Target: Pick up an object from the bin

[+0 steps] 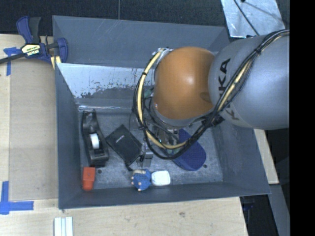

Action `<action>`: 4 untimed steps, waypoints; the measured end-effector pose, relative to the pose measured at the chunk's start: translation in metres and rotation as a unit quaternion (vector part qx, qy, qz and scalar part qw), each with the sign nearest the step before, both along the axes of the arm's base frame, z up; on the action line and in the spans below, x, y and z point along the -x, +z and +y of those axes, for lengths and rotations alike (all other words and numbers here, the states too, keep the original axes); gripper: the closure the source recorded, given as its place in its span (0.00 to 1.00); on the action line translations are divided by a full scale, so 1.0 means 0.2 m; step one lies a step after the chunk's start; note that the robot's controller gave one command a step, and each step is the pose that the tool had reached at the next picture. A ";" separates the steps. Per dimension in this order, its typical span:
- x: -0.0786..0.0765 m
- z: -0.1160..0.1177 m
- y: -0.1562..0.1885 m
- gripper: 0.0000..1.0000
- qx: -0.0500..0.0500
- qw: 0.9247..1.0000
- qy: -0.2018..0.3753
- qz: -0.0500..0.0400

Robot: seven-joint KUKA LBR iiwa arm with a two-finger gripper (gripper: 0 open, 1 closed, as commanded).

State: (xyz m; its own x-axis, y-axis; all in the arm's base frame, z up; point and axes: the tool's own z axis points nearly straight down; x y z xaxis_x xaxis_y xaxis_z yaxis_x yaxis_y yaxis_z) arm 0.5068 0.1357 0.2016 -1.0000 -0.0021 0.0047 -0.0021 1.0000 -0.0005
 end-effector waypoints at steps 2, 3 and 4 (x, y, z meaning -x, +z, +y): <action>-0.11 -0.10 -0.44 0.00 0.000 0.997 -0.074 0.000; -0.19 -0.08 -0.66 0.00 0.001 0.982 -0.188 -0.001; -0.20 -0.08 -0.65 1.00 0.000 0.982 -0.189 -0.003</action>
Offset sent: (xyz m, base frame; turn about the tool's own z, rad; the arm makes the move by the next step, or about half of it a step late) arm -0.0235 -0.0281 0.0409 -0.0870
